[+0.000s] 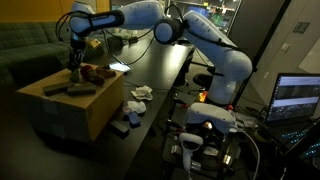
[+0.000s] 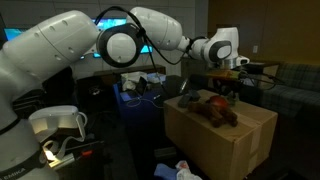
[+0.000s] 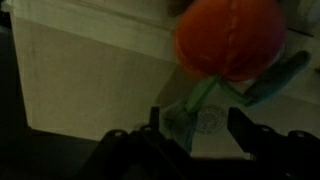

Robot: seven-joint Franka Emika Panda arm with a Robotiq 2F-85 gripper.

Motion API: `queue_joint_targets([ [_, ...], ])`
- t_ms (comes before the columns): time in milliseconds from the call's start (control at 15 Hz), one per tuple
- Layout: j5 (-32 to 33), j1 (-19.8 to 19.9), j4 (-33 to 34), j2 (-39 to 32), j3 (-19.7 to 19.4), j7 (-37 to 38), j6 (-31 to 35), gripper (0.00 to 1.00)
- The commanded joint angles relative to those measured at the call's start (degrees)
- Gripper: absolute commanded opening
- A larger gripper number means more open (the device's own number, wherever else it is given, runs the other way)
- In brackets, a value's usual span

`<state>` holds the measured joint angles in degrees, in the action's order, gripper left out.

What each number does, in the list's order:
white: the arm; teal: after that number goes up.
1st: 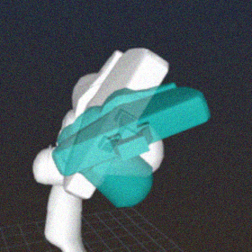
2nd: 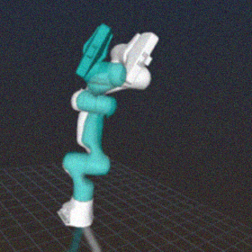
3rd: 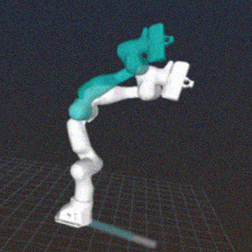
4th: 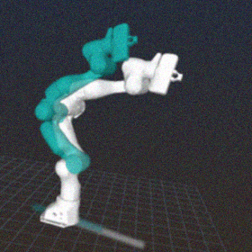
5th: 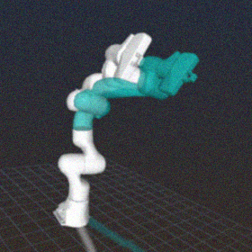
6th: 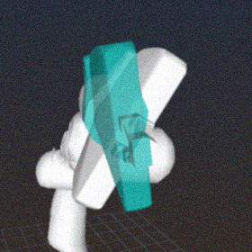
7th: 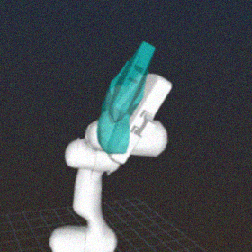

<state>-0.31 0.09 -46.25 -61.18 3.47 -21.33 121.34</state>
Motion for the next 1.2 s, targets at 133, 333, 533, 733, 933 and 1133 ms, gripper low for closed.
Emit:
queue_joint_targets([
  [133, -0.8, -1.0, 0.4, 2.3, 3.3, -2.8, 1.0, 1.0],
  [333, -1.2, -1.5, -0.3, 2.8, 6.3, -6.0, 1.5, 1.0],
  [533, -1.6, -1.9, -0.6, 1.9, 9.7, -10.2, 2.1, 1.0],
  [733, -2.1, -2.0, -1.0, 1.2, 12.8, -14.3, 1.3, 1.0],
  [933, -2.1, -1.7, -2.3, 0.7, 15.1, -18.0, 0.4, 1.0],
  [1133, -1.7, -1.5, -4.8, 1.1, 16.1, -21.0, 0.2, 1.0],
])
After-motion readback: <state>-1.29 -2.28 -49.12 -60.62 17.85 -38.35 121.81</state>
